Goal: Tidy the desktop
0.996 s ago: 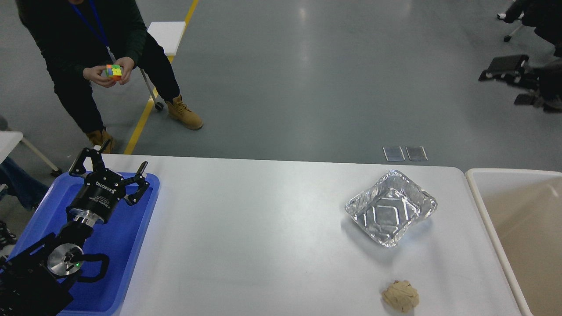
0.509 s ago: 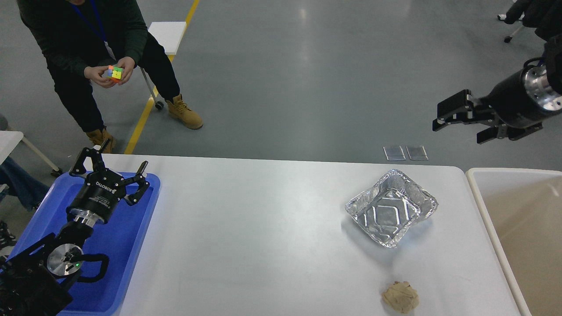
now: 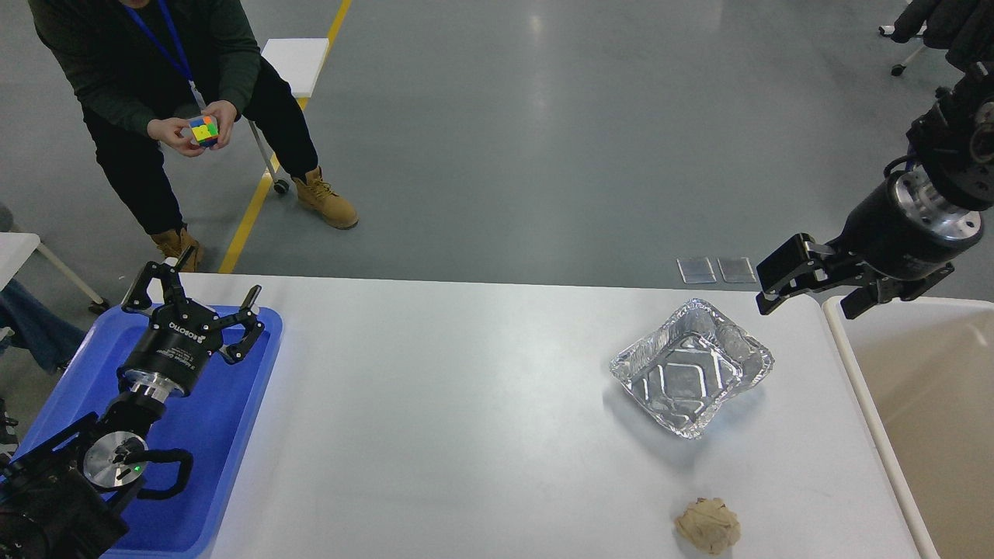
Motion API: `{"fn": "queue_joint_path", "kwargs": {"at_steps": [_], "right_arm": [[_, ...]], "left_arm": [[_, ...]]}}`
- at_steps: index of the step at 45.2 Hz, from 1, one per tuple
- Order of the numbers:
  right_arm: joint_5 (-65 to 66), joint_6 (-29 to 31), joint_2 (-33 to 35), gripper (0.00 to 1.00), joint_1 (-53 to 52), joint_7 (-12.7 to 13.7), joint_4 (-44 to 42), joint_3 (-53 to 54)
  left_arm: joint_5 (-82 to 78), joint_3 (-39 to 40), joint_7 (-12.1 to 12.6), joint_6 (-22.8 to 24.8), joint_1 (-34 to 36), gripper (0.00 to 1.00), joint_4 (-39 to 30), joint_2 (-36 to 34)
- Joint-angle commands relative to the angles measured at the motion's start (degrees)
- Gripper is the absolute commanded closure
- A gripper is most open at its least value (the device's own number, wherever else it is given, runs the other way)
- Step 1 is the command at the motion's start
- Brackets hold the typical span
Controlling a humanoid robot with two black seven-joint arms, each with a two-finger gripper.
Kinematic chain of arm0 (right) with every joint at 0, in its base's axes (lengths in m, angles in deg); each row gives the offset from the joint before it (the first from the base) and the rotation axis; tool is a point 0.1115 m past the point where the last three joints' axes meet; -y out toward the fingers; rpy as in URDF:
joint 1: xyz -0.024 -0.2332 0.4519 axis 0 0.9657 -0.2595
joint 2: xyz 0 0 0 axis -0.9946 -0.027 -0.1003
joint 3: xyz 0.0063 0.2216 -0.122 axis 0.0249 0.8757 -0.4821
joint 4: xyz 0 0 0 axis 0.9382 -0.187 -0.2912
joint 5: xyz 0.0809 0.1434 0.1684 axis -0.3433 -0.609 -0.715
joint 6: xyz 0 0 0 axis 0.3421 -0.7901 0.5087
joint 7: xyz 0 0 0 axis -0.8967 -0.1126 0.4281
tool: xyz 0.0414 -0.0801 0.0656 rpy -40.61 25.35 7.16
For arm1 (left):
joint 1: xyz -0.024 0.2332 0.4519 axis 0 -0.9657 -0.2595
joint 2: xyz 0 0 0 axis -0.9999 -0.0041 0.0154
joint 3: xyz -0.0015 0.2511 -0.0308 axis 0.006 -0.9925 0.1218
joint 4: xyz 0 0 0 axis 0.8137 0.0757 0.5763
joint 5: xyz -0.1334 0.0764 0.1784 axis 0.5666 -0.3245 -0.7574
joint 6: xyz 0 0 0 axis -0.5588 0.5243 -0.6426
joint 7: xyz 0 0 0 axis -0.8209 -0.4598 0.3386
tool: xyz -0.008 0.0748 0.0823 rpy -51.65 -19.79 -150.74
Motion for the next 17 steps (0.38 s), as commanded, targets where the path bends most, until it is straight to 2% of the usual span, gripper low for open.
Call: {"fn": "queue_joint_path", "kwargs": {"at_steps": [1, 17], "right_arm": [[2.1, 1.2, -0.6, 0.0, 0.2, 0.1, 1.6, 0.5], [1.9, 1.2, -0.5, 0.0, 0.4, 0.1, 1.7, 1.3]], "left_arm": [[0.0, 0.1, 0.0, 0.0, 0.0, 0.01, 0.0, 0.0], [0.0, 0.0, 0.0, 0.0, 0.0, 0.01, 0.0, 0.0]]}}
